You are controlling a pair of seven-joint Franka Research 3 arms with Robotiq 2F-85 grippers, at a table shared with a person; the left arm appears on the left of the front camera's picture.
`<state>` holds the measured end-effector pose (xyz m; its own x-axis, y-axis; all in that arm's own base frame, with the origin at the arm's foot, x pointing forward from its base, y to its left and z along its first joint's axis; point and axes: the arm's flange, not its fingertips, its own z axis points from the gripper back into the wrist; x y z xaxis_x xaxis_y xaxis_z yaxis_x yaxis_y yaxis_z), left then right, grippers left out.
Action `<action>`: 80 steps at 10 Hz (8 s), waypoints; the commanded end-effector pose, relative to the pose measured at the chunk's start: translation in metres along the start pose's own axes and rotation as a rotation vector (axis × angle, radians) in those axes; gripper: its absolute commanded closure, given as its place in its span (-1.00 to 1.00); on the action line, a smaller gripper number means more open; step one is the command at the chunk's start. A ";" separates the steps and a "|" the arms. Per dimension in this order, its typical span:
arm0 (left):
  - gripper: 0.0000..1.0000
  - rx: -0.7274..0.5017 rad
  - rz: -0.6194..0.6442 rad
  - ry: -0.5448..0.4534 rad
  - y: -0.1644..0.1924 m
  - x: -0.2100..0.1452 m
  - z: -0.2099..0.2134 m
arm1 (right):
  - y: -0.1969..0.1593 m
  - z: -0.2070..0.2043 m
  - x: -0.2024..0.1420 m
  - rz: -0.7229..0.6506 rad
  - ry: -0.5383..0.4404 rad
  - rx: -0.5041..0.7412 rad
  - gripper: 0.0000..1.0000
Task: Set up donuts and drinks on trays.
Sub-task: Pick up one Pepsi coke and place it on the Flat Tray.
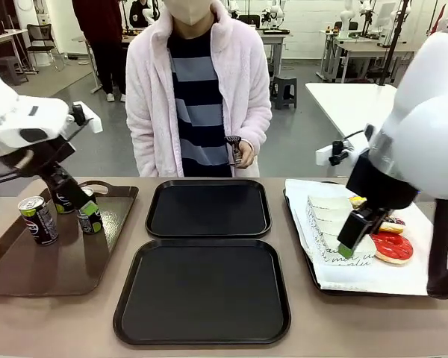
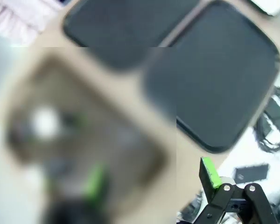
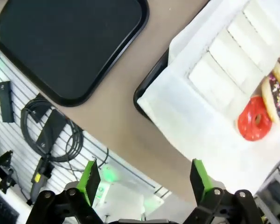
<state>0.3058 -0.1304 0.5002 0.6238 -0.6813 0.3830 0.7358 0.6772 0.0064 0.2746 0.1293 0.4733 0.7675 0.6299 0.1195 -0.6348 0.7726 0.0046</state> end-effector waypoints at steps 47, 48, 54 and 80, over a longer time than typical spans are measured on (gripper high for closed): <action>-1.00 -0.669 1.196 -0.426 0.190 -0.214 0.039 | -0.285 -0.004 -0.245 -0.771 -0.626 1.017 -1.00; -1.00 -0.590 1.183 -0.379 0.197 -0.196 0.048 | -0.285 -0.004 -0.245 -0.771 -0.626 1.017 -1.00; -1.00 -0.034 1.014 0.051 0.207 -0.068 0.067 | -0.285 -0.004 -0.245 -0.771 -0.626 1.017 -1.00; -1.00 0.183 0.816 0.311 0.226 -0.034 -0.092 | -0.285 -0.004 -0.245 -0.771 -0.626 1.017 -1.00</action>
<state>0.4721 0.0235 0.4046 0.9981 0.0178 0.0586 -0.0175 0.9998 -0.0055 0.2677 -0.2448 0.4394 0.9507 -0.2622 0.1655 -0.0661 0.3501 0.9344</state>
